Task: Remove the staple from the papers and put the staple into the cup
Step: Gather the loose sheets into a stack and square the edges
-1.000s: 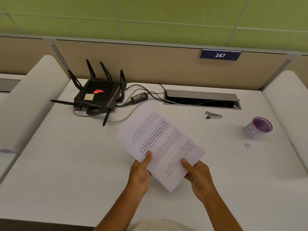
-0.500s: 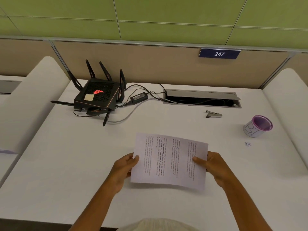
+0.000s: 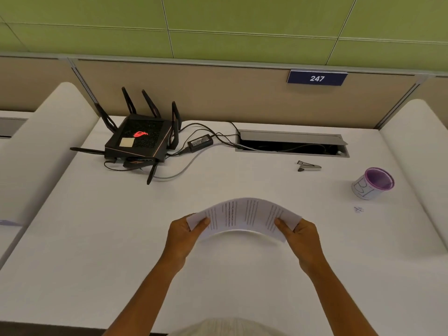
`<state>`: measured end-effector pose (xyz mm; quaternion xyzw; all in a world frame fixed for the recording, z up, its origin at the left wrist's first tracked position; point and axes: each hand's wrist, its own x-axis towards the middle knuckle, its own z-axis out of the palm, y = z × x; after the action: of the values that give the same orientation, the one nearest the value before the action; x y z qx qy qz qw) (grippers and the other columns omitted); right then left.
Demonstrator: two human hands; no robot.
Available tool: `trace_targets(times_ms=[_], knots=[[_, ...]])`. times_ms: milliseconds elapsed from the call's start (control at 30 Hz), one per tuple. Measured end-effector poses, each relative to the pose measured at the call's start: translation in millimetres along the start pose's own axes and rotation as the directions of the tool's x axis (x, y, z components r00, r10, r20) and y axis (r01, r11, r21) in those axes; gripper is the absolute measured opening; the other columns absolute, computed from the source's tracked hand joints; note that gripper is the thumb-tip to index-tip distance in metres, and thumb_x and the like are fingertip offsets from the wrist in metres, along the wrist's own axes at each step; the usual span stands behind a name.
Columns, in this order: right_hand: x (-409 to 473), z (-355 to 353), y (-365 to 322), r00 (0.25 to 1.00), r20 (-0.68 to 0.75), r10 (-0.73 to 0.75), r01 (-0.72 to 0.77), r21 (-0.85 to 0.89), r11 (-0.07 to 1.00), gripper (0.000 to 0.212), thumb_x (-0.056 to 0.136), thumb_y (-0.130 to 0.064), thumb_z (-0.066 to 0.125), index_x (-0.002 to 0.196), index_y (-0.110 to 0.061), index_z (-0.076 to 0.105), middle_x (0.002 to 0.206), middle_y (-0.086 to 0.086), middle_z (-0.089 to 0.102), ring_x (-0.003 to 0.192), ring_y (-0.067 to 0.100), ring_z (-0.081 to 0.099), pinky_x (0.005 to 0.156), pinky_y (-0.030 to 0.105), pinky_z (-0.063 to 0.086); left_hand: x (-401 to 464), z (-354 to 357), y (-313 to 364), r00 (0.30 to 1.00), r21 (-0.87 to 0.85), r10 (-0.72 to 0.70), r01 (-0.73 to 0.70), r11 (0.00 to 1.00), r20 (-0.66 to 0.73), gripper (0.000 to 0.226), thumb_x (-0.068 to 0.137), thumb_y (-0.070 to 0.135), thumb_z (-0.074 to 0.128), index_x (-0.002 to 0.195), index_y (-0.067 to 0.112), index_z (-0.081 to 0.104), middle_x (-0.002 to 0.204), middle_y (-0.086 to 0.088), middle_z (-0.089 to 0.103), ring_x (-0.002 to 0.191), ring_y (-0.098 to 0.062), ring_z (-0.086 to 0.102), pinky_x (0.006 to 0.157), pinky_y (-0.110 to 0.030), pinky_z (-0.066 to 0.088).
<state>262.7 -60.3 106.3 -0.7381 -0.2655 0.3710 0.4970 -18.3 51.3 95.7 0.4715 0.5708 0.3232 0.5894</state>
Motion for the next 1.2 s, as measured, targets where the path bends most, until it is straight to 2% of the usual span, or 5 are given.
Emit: trace_targets(times_ms=[367, 567, 667, 867, 1200], knots=[[2, 1, 4, 1.000, -0.003, 0.024, -0.024, -0.007, 1.000, 0.018, 0.093, -0.020, 0.076, 0.111, -0.023, 0.073, 0.098, -0.006, 0.077, 0.091, 0.013, 0.073, 0.063, 0.015, 0.057, -5, 0, -4, 0.999, -0.007, -0.050, 0.050, 0.999, 0.000, 0.016, 0.092, 0.023, 0.081, 0.106, 0.028, 0.075, 0.099, 0.007, 0.079, 0.094, -0.013, 0.075, 0.068, -0.016, 0.062], [9, 0, -4, 0.999, 0.046, 0.002, 0.000, -0.046, 0.999, 0.013, 0.094, -0.019, 0.075, 0.103, -0.028, 0.076, 0.095, -0.008, 0.080, 0.088, 0.019, 0.076, 0.069, 0.023, 0.060, -7, -5, -13, 0.997, 0.016, -0.081, 0.081, 0.997, -0.007, 0.026, 0.089, 0.026, 0.084, 0.113, 0.023, 0.075, 0.105, 0.002, 0.080, 0.098, -0.020, 0.076, 0.080, -0.030, 0.063], [16, -7, -24, 0.993, 0.111, -0.047, 0.056, -0.085, 0.995, 0.013, 0.093, -0.021, 0.076, 0.101, -0.031, 0.076, 0.090, -0.014, 0.080, 0.080, 0.014, 0.078, 0.066, 0.026, 0.062, -11, -12, -13, 0.997, -0.031, -0.077, 0.078, 0.996, 0.029, 0.021, 0.086, 0.019, 0.086, 0.105, 0.025, 0.077, 0.096, 0.008, 0.084, 0.094, -0.016, 0.080, 0.074, -0.025, 0.065], [29, -18, -63, 0.949, 0.295, -0.108, 0.183, -0.238, 0.954, 0.014, 0.091, -0.023, 0.079, 0.105, -0.024, 0.079, 0.092, -0.009, 0.081, 0.076, 0.015, 0.079, 0.067, 0.030, 0.064, -15, -36, -18, 0.992, -0.018, 0.045, -0.043, 0.999, 0.119, 0.033, 0.090, 0.012, 0.082, 0.121, 0.024, 0.078, 0.107, -0.002, 0.083, 0.100, -0.013, 0.078, 0.087, -0.022, 0.064], [50, 9, -98, 0.799, 0.591, -0.111, 0.470, -0.499, 0.728, 0.011, 0.094, -0.026, 0.074, 0.104, -0.023, 0.078, 0.098, -0.010, 0.076, 0.079, -0.002, 0.071, 0.064, 0.015, 0.058, -11, -10, -4, 0.951, 0.160, 0.123, -0.173, 0.972, 0.284, 0.029, 0.091, 0.018, 0.082, 0.116, 0.033, 0.078, 0.104, 0.008, 0.082, 0.097, -0.009, 0.076, 0.085, -0.018, 0.060]])
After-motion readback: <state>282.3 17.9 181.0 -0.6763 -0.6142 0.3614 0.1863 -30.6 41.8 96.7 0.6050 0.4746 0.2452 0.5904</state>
